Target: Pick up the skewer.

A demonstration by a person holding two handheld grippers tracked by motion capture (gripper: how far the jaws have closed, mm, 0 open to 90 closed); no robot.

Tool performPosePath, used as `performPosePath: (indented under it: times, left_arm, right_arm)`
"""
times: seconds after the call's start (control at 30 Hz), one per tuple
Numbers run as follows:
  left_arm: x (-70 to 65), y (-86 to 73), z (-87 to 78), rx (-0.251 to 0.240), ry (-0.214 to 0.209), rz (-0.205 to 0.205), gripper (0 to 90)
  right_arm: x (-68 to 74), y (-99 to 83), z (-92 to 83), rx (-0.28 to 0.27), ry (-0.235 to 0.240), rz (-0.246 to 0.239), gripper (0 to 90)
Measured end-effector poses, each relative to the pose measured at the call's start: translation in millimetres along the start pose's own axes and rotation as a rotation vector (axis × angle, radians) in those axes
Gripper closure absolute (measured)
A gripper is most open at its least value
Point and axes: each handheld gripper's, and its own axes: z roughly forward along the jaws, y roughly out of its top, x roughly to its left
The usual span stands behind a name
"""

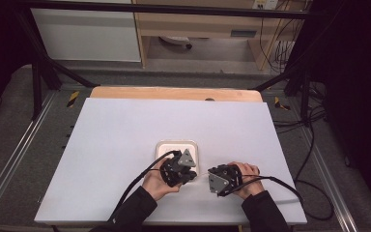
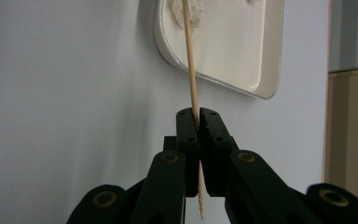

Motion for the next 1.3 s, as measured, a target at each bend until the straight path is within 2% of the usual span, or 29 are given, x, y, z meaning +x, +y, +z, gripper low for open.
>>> performPosePath:
  times: [0.2, 0.4, 0.47, 0.53, 0.7, 0.87, 1.0, 1.3]
  left_arm:
    - [1.2, 0.8, -0.8, 0.005, 0.011, 0.008, 87.0]
    - [3.6, 3.6, -3.5, 0.032, 0.025, 0.009, 71.6]
    - [4.2, 4.3, -5.3, 0.044, 0.034, 0.013, 69.1]
    - [5.1, 4.8, -5.5, 0.071, 0.025, 0.015, 68.3]
    - [6.4, 4.2, -0.6, 0.153, 0.013, 0.024, 71.1]
    - [4.3, 5.4, 7.0, 0.211, 0.003, 0.046, 75.8]
    - [4.5, 8.1, 10.8, 0.239, 0.008, 0.06, 80.5]
    - [5.7, 12.4, 19.2, 0.284, -0.01, 0.055, 85.4]
  right_arm:
    - [0.6, 1.1, 0.3, 0.009, 0.006, -0.009, 89.2]
    - [0.4, 1.0, 0.2, 0.035, 0.007, -0.018, 89.3]
    - [0.0, 0.9, 0.2, 0.037, 0.008, -0.017, 89.3]
    - [-0.3, 1.1, 0.4, 0.04, 0.008, -0.018, 89.3]
    - [-0.3, 1.4, 0.9, 0.047, 0.014, -0.02, 89.3]
    - [-0.6, 3.5, 1.3, 0.047, 0.018, -0.036, 89.3]
    - [-0.3, 4.4, 1.3, 0.053, 0.021, -0.034, 89.3]
    - [0.5, 4.8, 1.5, 0.065, 0.028, -0.048, 89.3]
